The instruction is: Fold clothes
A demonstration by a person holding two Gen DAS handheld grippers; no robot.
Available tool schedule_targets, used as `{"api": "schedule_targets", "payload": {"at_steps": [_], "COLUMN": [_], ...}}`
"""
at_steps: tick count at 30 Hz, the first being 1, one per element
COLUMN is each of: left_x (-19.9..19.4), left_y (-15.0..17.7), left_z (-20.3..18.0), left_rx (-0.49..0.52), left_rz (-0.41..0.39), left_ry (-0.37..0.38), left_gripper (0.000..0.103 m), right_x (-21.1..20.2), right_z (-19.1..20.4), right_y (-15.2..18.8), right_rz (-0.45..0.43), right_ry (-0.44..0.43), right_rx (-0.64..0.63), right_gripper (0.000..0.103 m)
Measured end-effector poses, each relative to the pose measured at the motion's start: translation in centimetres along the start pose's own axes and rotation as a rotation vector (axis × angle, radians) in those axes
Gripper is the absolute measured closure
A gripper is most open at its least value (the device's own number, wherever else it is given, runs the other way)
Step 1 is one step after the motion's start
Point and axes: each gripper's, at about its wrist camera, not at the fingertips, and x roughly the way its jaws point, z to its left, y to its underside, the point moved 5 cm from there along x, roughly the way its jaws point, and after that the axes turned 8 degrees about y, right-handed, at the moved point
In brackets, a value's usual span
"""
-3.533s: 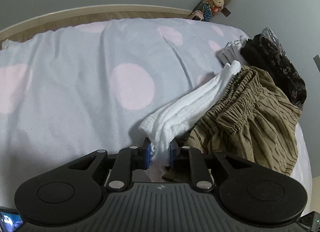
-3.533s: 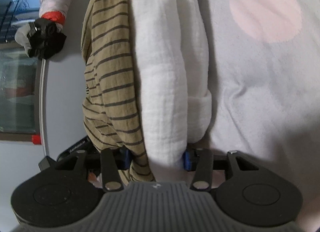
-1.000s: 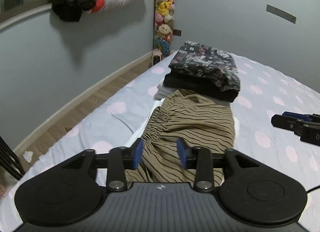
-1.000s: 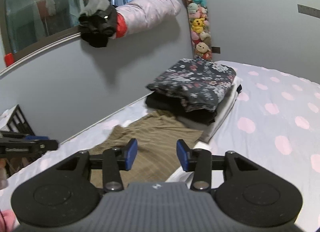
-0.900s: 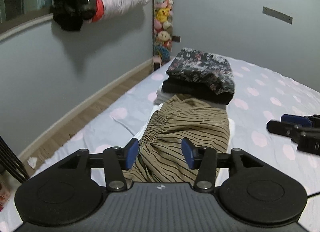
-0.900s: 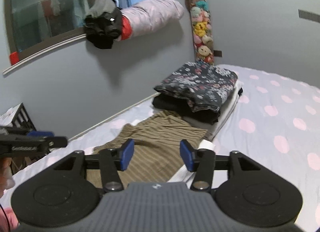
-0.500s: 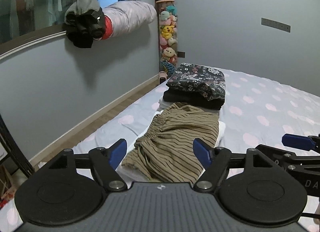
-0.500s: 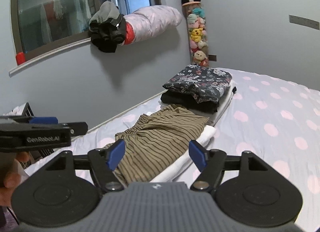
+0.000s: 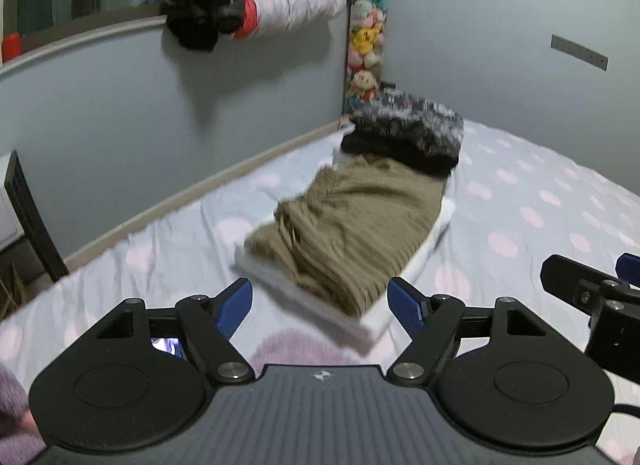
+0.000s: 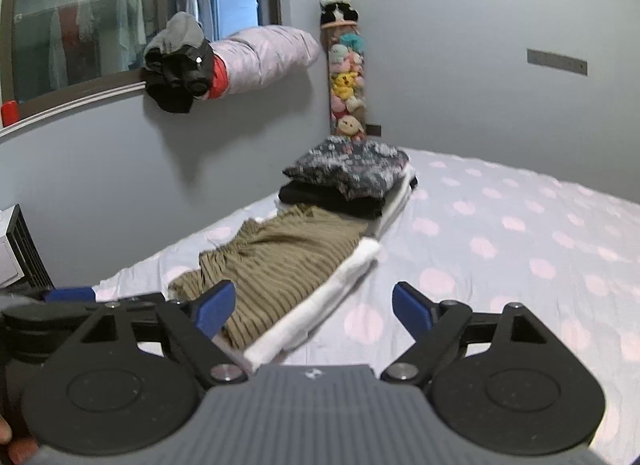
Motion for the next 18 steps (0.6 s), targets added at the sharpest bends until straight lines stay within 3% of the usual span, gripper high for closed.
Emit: {"api": "schedule_targets", "payload": {"at_steps": [7, 18], "left_x": [0.0, -1.1], "left_y": [1.5, 2.6], "left_z": [-0.5, 0.8], "left_rx": [0.034, 0.024], "left_rz": [0.03, 0.042], "left_ry": [0.005, -0.017], "left_gripper": [0.015, 0.015], "right_x": [-0.5, -0.6], "right_z": [0.5, 1.8], "right_y": [3.0, 3.8], "right_rz": [0.044, 0.073], "right_ry": [0.046, 0.031], "right_rx": [-0.05, -0.067], "right_gripper": [0.015, 0.016]}}
